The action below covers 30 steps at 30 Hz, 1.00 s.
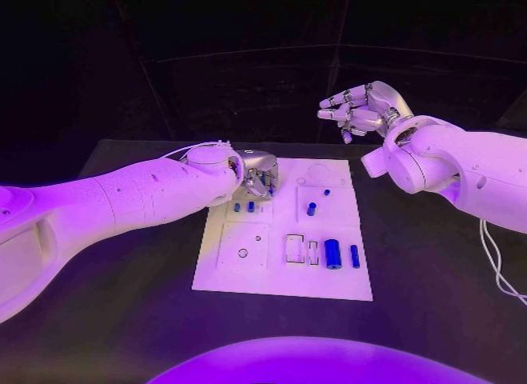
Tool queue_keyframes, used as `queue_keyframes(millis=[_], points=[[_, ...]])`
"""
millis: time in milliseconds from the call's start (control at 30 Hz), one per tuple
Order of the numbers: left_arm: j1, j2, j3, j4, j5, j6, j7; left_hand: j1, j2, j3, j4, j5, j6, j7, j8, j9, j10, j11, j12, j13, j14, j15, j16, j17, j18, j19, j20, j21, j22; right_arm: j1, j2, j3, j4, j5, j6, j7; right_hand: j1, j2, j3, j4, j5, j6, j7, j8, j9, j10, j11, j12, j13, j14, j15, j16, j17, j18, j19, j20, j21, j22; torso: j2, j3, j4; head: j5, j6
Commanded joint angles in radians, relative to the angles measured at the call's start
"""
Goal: Assemble the parts on the task board
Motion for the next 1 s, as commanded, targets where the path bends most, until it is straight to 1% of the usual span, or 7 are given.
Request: queue_keyframes(millis=[33,333,400,533,633,700,1000], points=[[-0.005,-0.002,-0.003,-0.003,-0.013,0.018,-0.020,0.006,0.013,0.020,-0.008,0.002,0.015,0.001,-0.008,0.000,0.015,-0.001,-0.007,0.002,0.028,-0.010,0.008,0.000,-0.017,0.006,-0.003,0.011,0.008,0.002,0.000,0.001,0.002,-0.003,0.006,0.004,-0.009,-0.002,0.003,-0.004,0.005,-0.007,-0.001,0.005,0.000,-0.006,0.000,0.000,0.001,-0.004,0.001,0.000,0.001,0.005,-0.006,0.003,-0.002,0.001,0.000,-0.0001,0.0004,-0.001,0.000],[-0.005,-0.033,0.000,0.033,0.001,-0.059,0.020,-0.001,0.009,0.042,-0.017,0.002,0.027,0.001,-0.013,0.000,0.030,-0.003,-0.018,0.002,0.028,-0.010,0.010,-0.003,-0.017,0.005,-0.004,0.016,0.016,0.002,0.001,0.001,0.000,-0.003,0.006,0.005,-0.009,-0.002,0.003,-0.004,0.005,-0.007,-0.001,0.005,0.000,-0.006,0.000,0.000,0.001,-0.004,0.001,0.000,0.001,0.005,-0.006,0.003,-0.002,0.001,-0.001,-0.0002,0.0013,-0.003,0.005],[-0.005,-0.045,0.007,0.048,0.011,-0.072,0.027,-0.004,0.007,0.044,-0.017,0.002,0.029,0.001,-0.014,0.000,0.032,-0.003,-0.020,0.002,0.027,-0.010,0.010,-0.004,-0.017,0.005,-0.004,0.017,0.017,0.002,0.000,0.001,0.000,-0.003,0.006,0.005,-0.009,-0.002,0.003,-0.004,0.005,-0.007,-0.001,0.005,0.000,-0.006,0.000,0.000,0.001,-0.004,0.001,0.000,0.001,0.005,-0.006,0.003,-0.002,0.001,-0.001,-0.0001,0.0012,-0.002,0.005],[-0.004,-0.069,0.030,0.078,0.031,-0.085,0.034,-0.011,0.004,0.046,-0.016,0.001,0.031,0.001,-0.017,-0.001,0.034,-0.003,-0.025,0.001,0.027,-0.010,0.010,-0.005,-0.018,0.005,-0.004,0.020,0.020,0.002,-0.001,0.001,-0.001,-0.003,0.006,0.006,-0.009,-0.002,0.003,-0.004,0.005,-0.007,-0.001,0.005,0.000,-0.006,0.000,0.000,0.001,-0.004,0.001,0.000,0.001,0.005,-0.006,0.003,-0.002,0.001,-0.001,-0.0006,0.0016,-0.002,0.008],[-0.003,-0.092,0.046,0.101,0.040,-0.091,0.035,-0.014,0.002,0.047,-0.016,0.001,0.032,0.002,-0.018,-0.001,0.036,-0.003,-0.027,0.001,0.028,-0.010,0.011,-0.005,-0.018,0.005,-0.004,0.021,0.022,0.002,-0.002,0.001,-0.001,-0.003,0.006,0.006,-0.009,-0.002,0.003,-0.004,0.005,-0.007,-0.001,0.005,0.000,-0.006,0.000,0.000,0.001,-0.004,0.001,0.000,0.001,0.005,-0.006,0.003,-0.002,0.001,-0.001,0.0004,0.0034,-0.001,0.008],[-0.002,-0.109,0.052,0.114,0.043,-0.088,0.034,-0.016,0.001,0.048,-0.016,0.001,0.033,0.002,-0.018,-0.001,0.037,-0.003,-0.028,0.001,0.027,-0.010,0.011,-0.006,-0.018,0.005,-0.004,0.022,0.023,0.002,-0.002,0.001,-0.001,-0.003,0.006,0.005,-0.009,-0.002,0.003,-0.004,0.005,-0.007,-0.001,0.005,0.000,-0.006,0.000,0.000,0.001,-0.004,0.001,0.000,0.001,0.005,-0.006,0.003,-0.002,0.001,-0.001,0.0008,0.0031,0.001,0.009],[-0.001,-0.169,0.059,0.146,0.055,-0.071,0.022,-0.019,-0.002,0.048,-0.017,0.000,0.035,0.001,-0.019,-0.001,0.039,-0.003,-0.030,0.001,0.027,-0.010,0.011,-0.007,-0.019,0.005,-0.004,0.024,0.026,0.002,-0.006,0.001,0.000,-0.003,0.006,0.005,-0.009,-0.002,0.003,-0.004,0.005,-0.007,-0.001,0.005,0.000,-0.006,0.000,0.000,0.001,-0.004,0.001,0.000,0.001,0.005,-0.006,0.003,-0.002,0.001,0.000,-0.0007,0.0014,0.004,0.009]])
